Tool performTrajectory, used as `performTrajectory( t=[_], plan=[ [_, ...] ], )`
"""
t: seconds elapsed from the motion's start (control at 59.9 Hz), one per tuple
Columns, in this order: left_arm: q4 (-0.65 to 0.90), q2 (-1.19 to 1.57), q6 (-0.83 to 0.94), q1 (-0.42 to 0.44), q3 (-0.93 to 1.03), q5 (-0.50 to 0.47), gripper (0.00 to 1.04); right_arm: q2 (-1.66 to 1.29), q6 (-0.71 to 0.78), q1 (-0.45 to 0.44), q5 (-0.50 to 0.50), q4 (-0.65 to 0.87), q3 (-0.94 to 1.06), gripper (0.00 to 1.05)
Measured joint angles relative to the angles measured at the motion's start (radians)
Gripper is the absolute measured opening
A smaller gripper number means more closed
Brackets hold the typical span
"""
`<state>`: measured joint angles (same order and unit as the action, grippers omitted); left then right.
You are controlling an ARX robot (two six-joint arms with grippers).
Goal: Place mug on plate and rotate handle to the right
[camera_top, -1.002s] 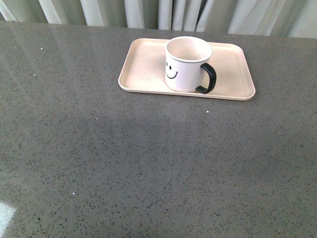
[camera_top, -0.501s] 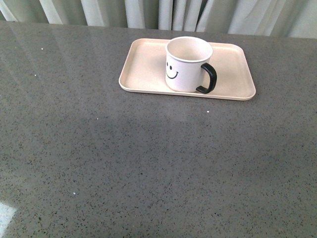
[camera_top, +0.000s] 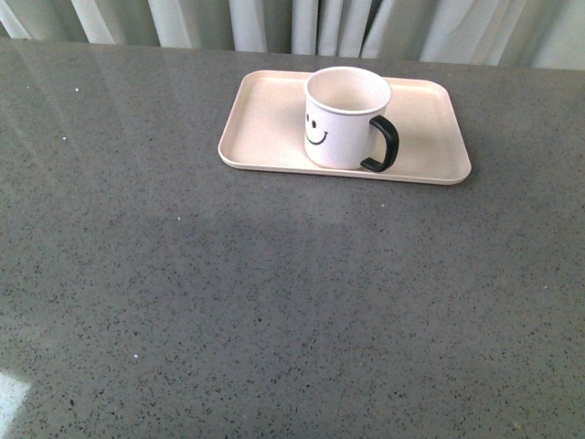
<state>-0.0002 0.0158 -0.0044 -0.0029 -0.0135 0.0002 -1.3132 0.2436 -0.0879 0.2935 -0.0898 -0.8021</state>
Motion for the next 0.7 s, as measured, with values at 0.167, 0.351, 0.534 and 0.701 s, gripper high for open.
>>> performTrajectory(
  t=[0.167, 0.351, 0.534, 0.701],
  plan=[
    [0.0, 0.0, 0.0, 0.0, 0.0, 0.0, 0.96, -0.302, -0.068, 0.111, -0.095, -0.052, -0.238, 0.96],
    [0.0, 0.0, 0.0, 0.0, 0.0, 0.0, 0.96, -0.476, -0.145, 0.172, -0.15, -0.125, -0.414, 0.96],
    [0.0, 0.0, 0.0, 0.0, 0.0, 0.0, 0.96, -0.659, -0.238, 0.186, -0.19, -0.222, -0.642, 0.96],
    [0.0, 0.0, 0.0, 0.0, 0.0, 0.0, 0.96, -0.737, -0.283, 0.193, -0.202, -0.279, -0.721, 0.96]
  ],
)
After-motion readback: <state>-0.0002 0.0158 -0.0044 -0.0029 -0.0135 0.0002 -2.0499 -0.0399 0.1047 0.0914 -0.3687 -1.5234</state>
